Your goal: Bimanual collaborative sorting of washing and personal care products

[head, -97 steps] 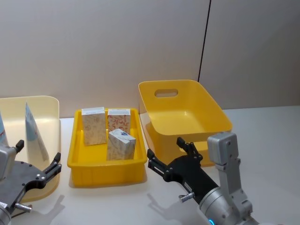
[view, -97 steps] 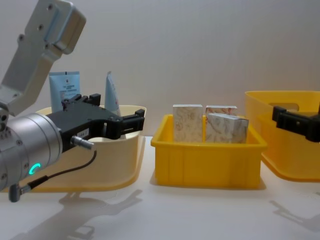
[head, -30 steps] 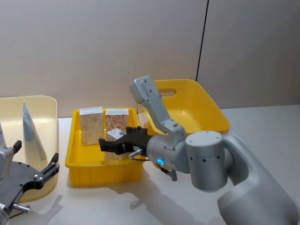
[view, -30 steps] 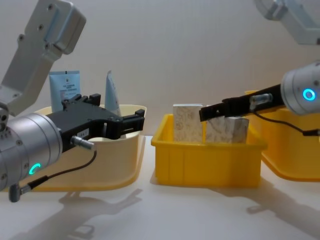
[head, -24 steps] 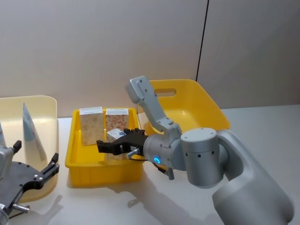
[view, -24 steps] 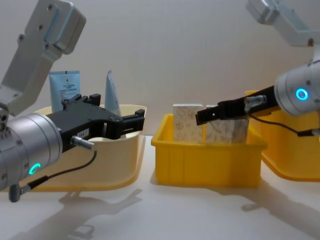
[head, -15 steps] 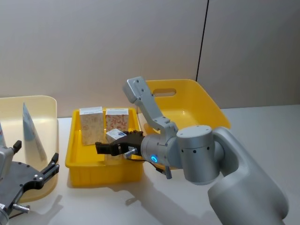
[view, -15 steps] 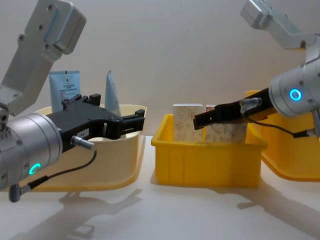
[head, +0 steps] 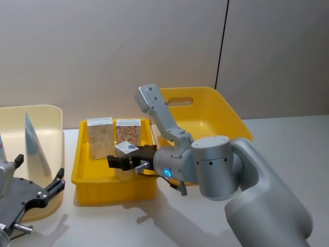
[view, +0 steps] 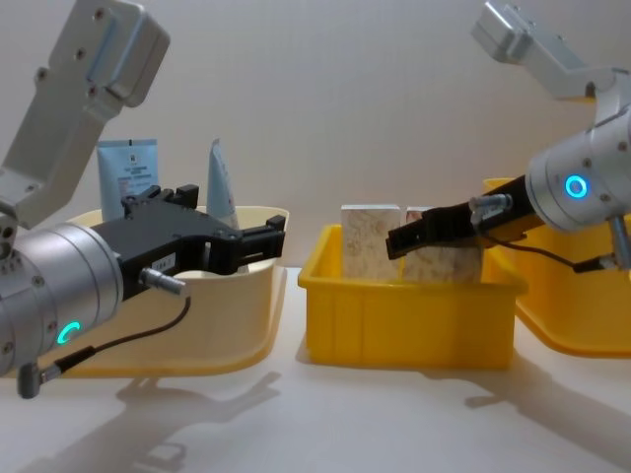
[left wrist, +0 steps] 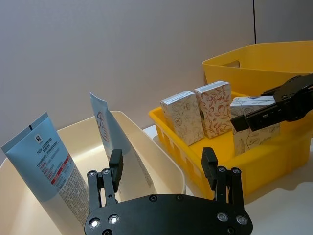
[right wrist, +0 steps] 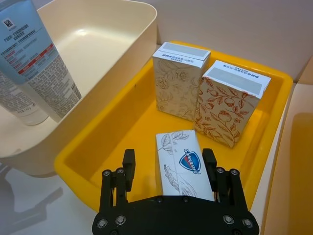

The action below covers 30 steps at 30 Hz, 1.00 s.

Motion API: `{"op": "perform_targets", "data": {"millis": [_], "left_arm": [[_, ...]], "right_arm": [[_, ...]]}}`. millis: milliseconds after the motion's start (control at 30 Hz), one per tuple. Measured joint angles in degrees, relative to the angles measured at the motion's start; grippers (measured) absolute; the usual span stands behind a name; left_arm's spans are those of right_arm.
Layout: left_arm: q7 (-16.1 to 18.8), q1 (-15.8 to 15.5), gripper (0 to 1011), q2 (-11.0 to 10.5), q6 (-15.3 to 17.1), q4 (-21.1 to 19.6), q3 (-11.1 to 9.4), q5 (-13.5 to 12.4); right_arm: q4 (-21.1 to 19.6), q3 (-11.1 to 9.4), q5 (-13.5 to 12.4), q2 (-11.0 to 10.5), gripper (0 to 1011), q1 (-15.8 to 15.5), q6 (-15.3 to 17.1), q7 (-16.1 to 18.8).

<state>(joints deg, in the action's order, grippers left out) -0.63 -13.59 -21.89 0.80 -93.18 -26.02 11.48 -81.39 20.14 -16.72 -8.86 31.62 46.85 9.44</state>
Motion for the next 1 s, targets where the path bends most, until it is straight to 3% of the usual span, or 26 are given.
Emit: {"op": "perform_targets", "data": {"millis": [500,1000], "left_arm": [[0.0,0.0,1003,0.0,0.0,0.0,0.0,0.0],[0.0,0.0,1003,0.0,0.0,0.0,0.0,0.0]], "right_arm": [[0.4,-0.2,0.1,0.4,427,0.2,0.4,-0.2],[0.5,-0.3,0.1,0.5,402,0.3,0.5,-0.3]]}}
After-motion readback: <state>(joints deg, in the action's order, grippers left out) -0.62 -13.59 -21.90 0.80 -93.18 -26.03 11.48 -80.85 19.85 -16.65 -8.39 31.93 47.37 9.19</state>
